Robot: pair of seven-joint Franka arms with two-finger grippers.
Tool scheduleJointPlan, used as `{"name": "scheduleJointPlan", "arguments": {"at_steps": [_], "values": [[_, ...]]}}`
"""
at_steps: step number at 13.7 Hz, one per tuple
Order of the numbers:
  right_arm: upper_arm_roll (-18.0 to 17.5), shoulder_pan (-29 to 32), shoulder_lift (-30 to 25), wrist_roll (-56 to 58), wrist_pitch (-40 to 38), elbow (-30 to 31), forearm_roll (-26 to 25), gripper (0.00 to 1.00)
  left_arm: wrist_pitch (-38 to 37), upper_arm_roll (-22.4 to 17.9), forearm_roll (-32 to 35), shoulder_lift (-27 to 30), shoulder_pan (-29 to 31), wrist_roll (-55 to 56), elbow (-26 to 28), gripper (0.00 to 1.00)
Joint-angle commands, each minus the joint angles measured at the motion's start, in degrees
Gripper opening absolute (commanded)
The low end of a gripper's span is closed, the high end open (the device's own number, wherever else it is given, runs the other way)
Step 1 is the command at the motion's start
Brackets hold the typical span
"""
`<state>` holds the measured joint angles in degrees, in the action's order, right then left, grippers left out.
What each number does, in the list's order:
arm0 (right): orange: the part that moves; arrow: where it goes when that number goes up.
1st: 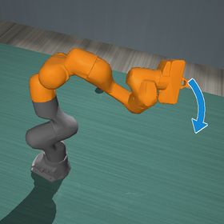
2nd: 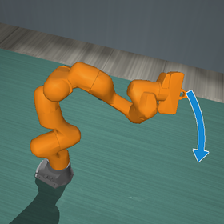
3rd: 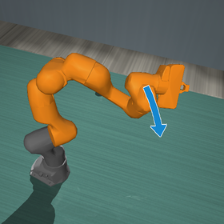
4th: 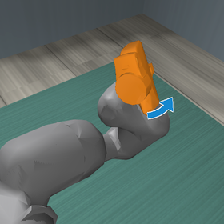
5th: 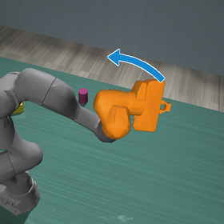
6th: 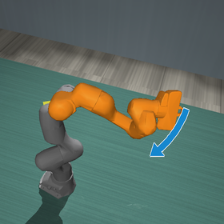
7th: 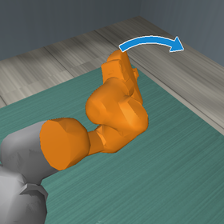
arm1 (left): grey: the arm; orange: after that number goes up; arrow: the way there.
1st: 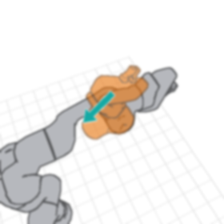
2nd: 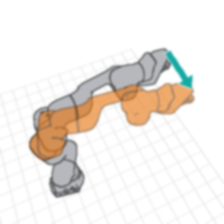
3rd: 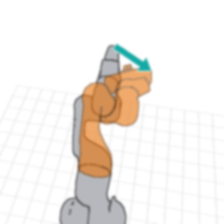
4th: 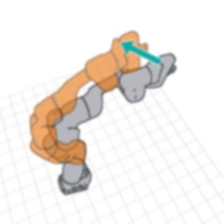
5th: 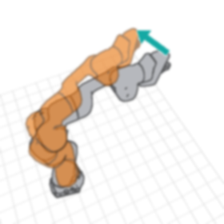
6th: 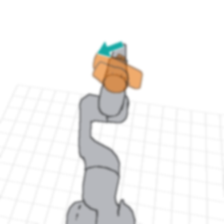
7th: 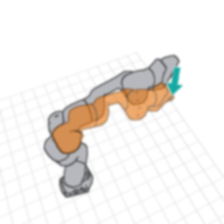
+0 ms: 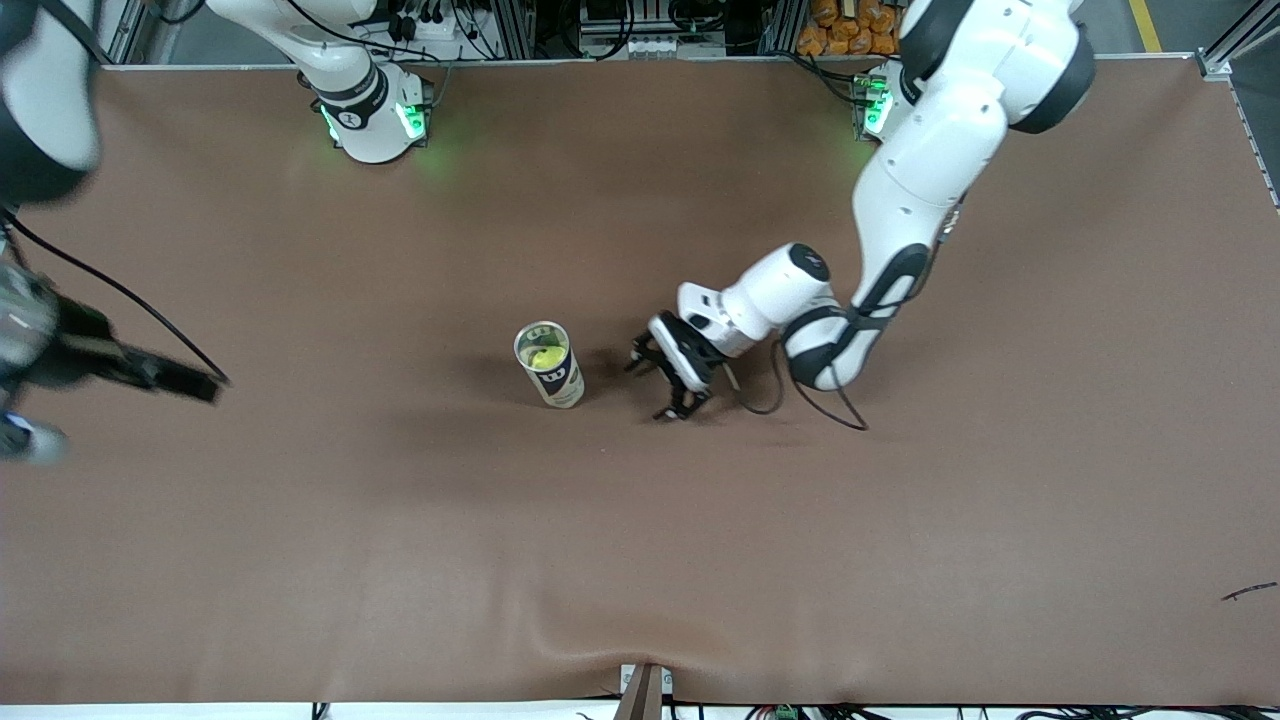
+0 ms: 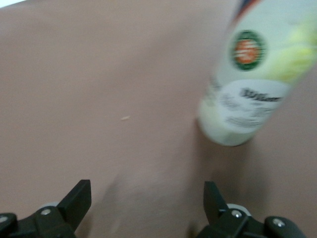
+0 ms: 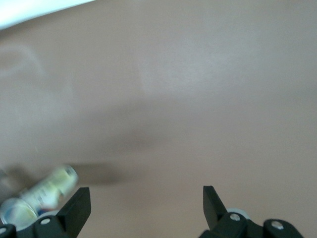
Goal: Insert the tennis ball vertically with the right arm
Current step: 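Set the tube upright on the table with the left gripper while the right gripper withdraws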
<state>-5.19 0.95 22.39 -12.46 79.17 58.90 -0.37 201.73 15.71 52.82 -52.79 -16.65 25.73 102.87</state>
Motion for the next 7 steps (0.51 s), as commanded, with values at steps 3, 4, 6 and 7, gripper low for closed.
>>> {"name": "scheduleJointPlan", "arguments": {"at_steps": [3,4,6,7], "values": [[5.2,-0.9,-14.3,9.8,-4.9,10.7,-0.1,1.0,-4.6,1.9,1.2,2.1,6.1,5.6,-1.5,1.0],[5.2,-1.1,-20.0,9.9,-1.3,18.4,-0.2,1.0,-6.4,1.9,0.7,2.1,6.6,6.6,-2.8,1.0],[4.7,-1.7,-30.0,9.9,5.4,33.4,-0.2,1.0,-9.9,2.0,-0.2,2.1,8.6,9.1,-5.1,1.0],[4.7,-2.2,-31.8,10.0,6.9,36.8,-0.2,1.0,-11.6,2.0,-0.8,1.9,9.6,9.2,-7.1,1.0]]}}
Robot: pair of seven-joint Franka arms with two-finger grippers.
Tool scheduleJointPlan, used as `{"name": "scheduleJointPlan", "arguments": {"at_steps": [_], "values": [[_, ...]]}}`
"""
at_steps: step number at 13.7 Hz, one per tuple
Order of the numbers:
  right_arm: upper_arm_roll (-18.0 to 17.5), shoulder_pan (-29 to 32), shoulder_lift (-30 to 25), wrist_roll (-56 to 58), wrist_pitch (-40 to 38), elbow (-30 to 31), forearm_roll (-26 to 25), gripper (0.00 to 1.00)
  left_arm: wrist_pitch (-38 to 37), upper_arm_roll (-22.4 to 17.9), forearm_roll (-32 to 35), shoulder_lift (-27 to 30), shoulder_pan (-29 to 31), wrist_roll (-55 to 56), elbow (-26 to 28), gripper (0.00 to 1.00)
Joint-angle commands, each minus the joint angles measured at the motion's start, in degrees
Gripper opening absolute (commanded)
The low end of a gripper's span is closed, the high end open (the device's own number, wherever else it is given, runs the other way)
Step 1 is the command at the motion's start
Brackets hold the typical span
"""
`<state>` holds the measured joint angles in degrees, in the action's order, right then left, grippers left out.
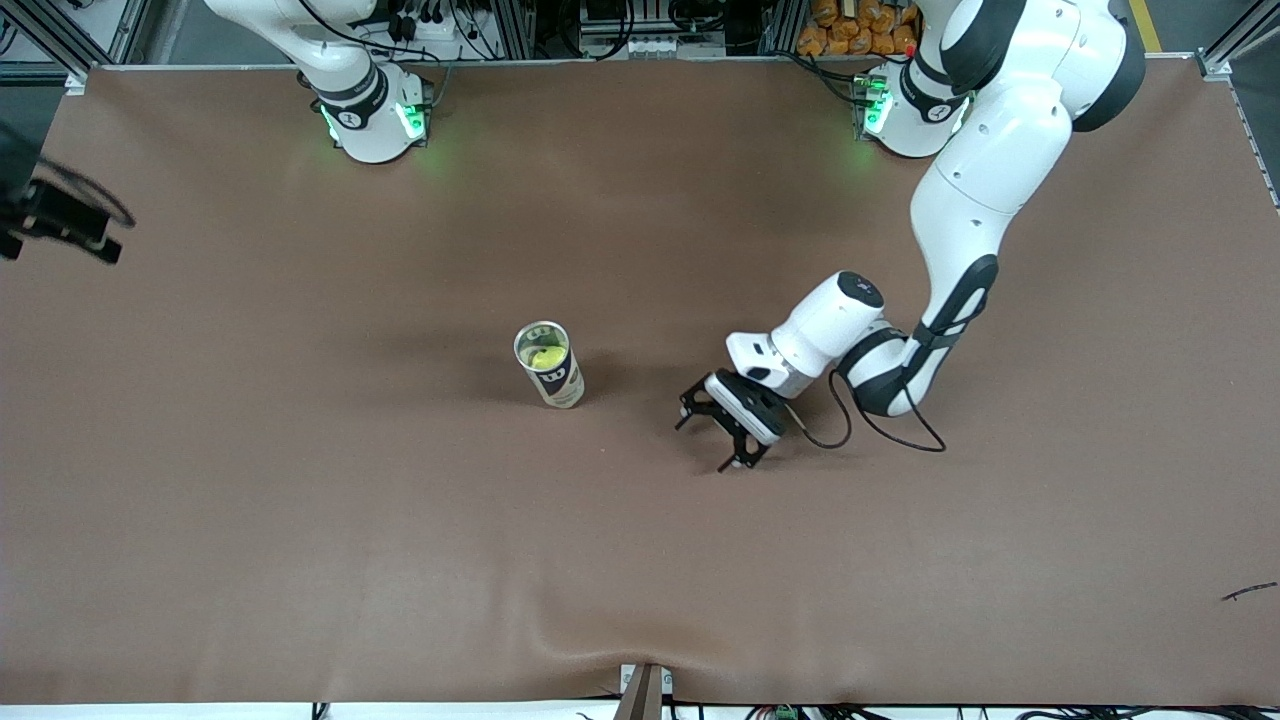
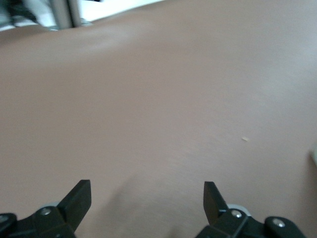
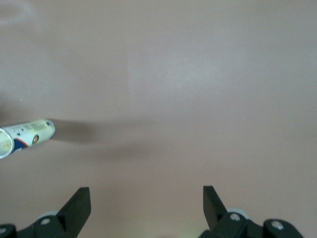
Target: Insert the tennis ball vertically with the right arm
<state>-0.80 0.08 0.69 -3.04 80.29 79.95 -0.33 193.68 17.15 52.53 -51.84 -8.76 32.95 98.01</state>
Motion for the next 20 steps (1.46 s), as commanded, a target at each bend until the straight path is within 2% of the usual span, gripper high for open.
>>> {"name": "scheduleJointPlan", "arguments": {"at_steps": [1,2,4,5,6,8,11,13,15,20], "values": [[0.4,-1.3,-9.7,0.5,5.4,15.6,-0.3,1.0,-5.4,0.8,-2.4,0.3,2.6,2.0,-4.9,1.0],[0.4,-1.2,-8.2,0.6,6.5,14.3,-0.2,1.0,-8.6,0.9,-5.8,-0.2,2.6,1.9,-7.0,1.0],[0.4,-1.9,-2.5,0.4,4.6,6.1,-1.9,1.0,-14.4,0.8,-9.6,-0.5,2.4,1.9,-10.6,1.0],[0.5,-1.8,-1.6,0.5,2.3,2.0,-2.4,1.0,-16.4,0.9,-11.5,0.1,2.8,1.9,-11.2,1.0],[0.6,-1.6,-1.2,0.6,2.3,0.5,-2.5,1.0,-17.4,0.9,-13.0,0.3,3.0,1.9,-11.6,1.0],[0.7,-1.6,-1.2,0.8,2.3,0.2,-2.3,1.0,-19.9,1.0,-16.6,0.4,3.1,1.9,-14.2,1.0],[1.2,-1.1,-2.1,6.9,-1.1,0.6,-1.9,1.0,-33.3,1.4,-21.9,1.4,2.3,1.9,-19.3,1.0],[5.2,-1.2,-1.9,9.5,-1.5,0.3,0.0,1.0,-41.5,2.3,-23.4,2.5,3.0,1.4,-22.4,1.0],[6.0,-1.2,-2.0,9.6,-1.7,0.3,1.6,1.0,-47.7,3.9,-25.2,3.7,4.3,1.0,-24.7,1.0],[5.8,-1.5,-1.9,8.9,-1.5,0.0,1.7,1.0,-60.2,4.9,-32.7,12.7,5.9,-1.0,-25.8,1.0]]}}
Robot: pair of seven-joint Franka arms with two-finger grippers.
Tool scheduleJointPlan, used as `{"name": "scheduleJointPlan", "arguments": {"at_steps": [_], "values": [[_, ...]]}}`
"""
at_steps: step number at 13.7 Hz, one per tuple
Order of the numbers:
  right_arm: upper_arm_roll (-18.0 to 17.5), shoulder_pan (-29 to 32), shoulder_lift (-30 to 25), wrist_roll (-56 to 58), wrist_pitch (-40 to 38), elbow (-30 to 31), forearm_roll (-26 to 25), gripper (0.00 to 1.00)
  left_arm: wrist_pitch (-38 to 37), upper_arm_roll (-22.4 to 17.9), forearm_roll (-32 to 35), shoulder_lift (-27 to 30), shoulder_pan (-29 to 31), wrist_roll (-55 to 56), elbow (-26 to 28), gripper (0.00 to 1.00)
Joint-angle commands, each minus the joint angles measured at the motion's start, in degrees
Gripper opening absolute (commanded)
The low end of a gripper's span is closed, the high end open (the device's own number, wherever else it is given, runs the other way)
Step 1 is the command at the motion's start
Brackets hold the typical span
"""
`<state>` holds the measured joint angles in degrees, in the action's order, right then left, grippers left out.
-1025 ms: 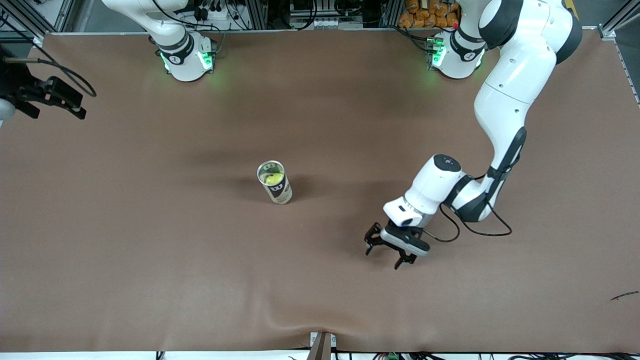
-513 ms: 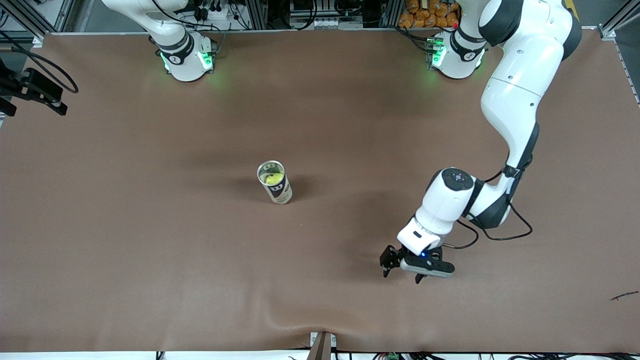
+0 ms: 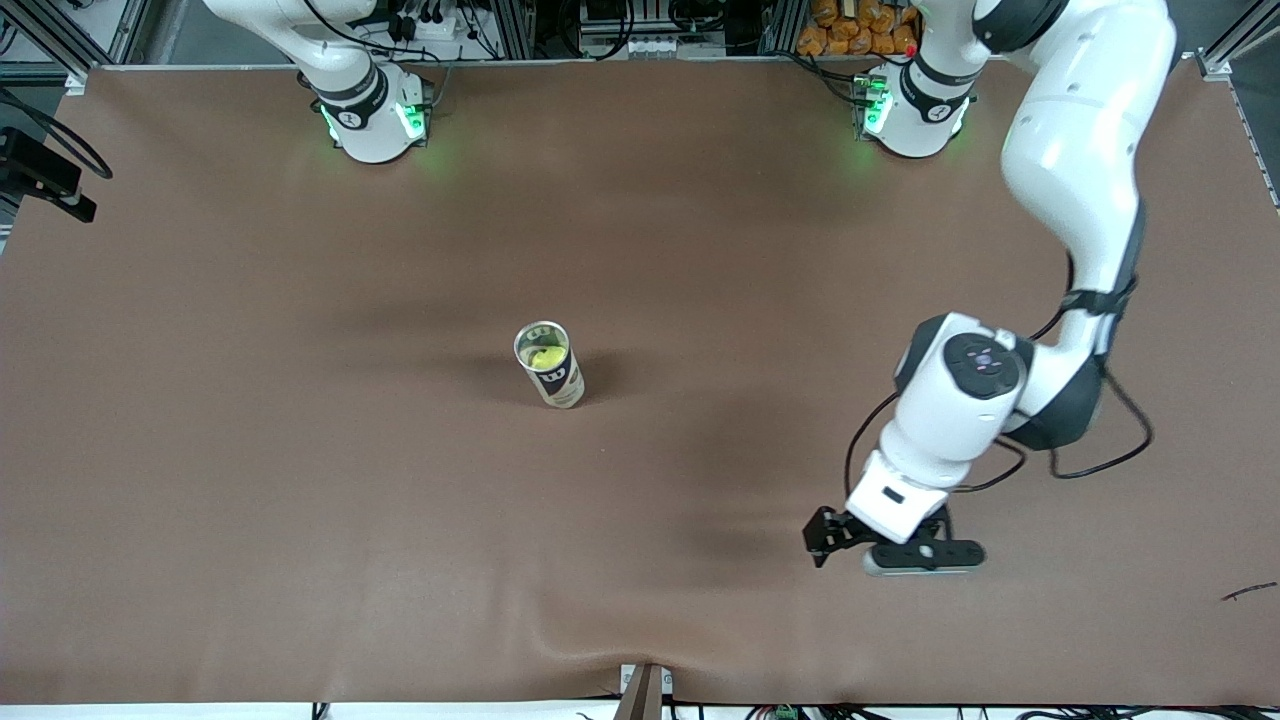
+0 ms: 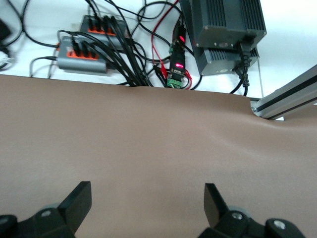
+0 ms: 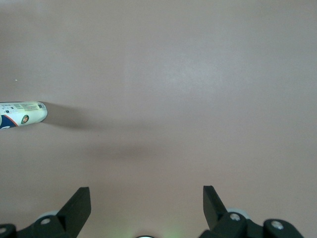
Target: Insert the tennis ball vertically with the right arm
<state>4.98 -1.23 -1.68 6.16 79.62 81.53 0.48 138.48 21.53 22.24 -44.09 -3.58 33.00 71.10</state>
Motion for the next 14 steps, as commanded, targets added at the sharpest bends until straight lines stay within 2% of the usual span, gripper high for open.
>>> {"name": "scheduleJointPlan", "arguments": {"at_steps": [1,3,5,7,10,12,14], "values": [[-0.2,-0.3,0.5,-0.2,-0.9,-1.5,0.7,1.0,-7.5,0.4,-4.1,7.4,1.5,-1.2,1.2,1.0],[-0.2,-0.9,0.5,-0.2,-0.9,-1.5,0.2,1.0,-13.0,-0.1,-8.5,13.1,2.1,-2.8,1.8,1.0],[-0.1,-1.0,0.5,-0.1,-0.9,-1.5,0.1,1.0,-22.6,-1.7,-12.6,19.2,2.2,-3.1,2.7,1.0],[-0.1,-0.5,0.5,0.0,-0.9,-1.5,0.3,1.0,-30.8,-2.2,-12.9,24.9,2.3,-3.2,4.5,1.0],[-0.2,-0.7,0.3,0.5,-0.5,-1.5,0.2,1.0,-36.6,-3.4,-13.0,33.2,3.5,-3.2,10.1,1.0],[-0.1,-0.6,0.3,0.5,-0.6,-1.5,0.3,1.0,-39.4,-6.1,-14.7,38.5,3.4,-4.2,14.5,1.0],[-0.1,-0.6,0.3,0.6,-0.6,-1.5,0.2,1.0,-42.3,-9.7,-17.8,41.6,3.4,-10.3,15.9,1.0]]}}
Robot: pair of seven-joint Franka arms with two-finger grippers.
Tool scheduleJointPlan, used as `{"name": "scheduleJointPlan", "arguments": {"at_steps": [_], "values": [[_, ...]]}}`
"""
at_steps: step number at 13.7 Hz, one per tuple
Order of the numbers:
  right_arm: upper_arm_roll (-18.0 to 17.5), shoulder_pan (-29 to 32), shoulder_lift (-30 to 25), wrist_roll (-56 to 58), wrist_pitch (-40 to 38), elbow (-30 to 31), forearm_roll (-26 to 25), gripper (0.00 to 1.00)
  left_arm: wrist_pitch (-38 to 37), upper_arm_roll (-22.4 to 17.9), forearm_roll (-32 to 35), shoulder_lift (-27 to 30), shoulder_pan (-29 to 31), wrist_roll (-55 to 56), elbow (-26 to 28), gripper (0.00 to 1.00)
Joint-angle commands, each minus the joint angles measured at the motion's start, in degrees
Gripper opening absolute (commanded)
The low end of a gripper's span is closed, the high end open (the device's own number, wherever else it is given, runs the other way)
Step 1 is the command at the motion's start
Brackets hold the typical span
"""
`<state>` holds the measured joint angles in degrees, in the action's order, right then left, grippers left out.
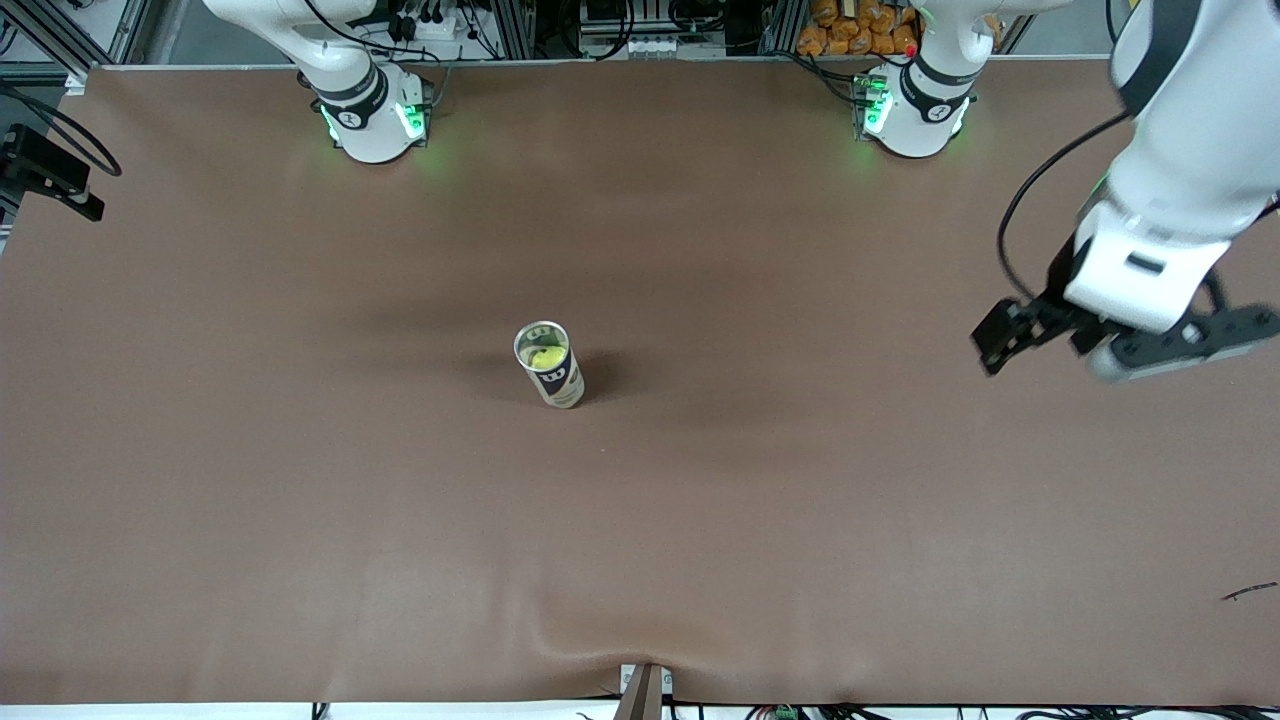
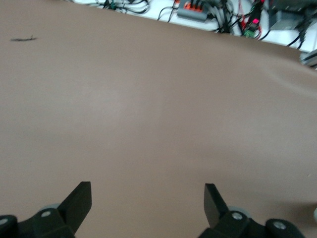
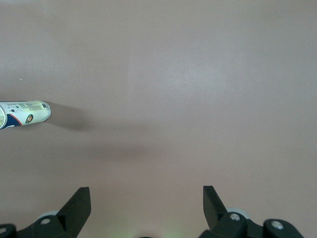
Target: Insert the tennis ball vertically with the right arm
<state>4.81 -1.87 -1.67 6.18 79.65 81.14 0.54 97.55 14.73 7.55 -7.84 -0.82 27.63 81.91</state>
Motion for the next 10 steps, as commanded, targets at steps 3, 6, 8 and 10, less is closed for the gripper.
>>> {"name": "scheduleJointPlan", "arguments": {"at_steps": [3,6,8,10], "values": [[-0.2,0.7,0.4,0.6,-0.6,-1.2,0.3,1.0,-4.1,-7.1,-4.1,8.4,0.9,-13.7,5.5,1.0],[-0.6,1.9,0.4,0.6,-0.6,-1.2,0.7,1.0,-5.5,-11.3,-6.1,12.7,1.3,-20.1,10.2,1.0],[-2.6,3.3,0.4,0.6,-0.6,-1.2,0.5,1.0,-6.2,-13.4,-6.4,14.6,1.2,-24.1,12.0,1.0],[-3.4,3.6,0.4,0.6,-0.6,-1.2,0.3,1.0,-9.1,-14.4,-6.4,15.7,1.2,-25.5,12.5,1.0]]}}
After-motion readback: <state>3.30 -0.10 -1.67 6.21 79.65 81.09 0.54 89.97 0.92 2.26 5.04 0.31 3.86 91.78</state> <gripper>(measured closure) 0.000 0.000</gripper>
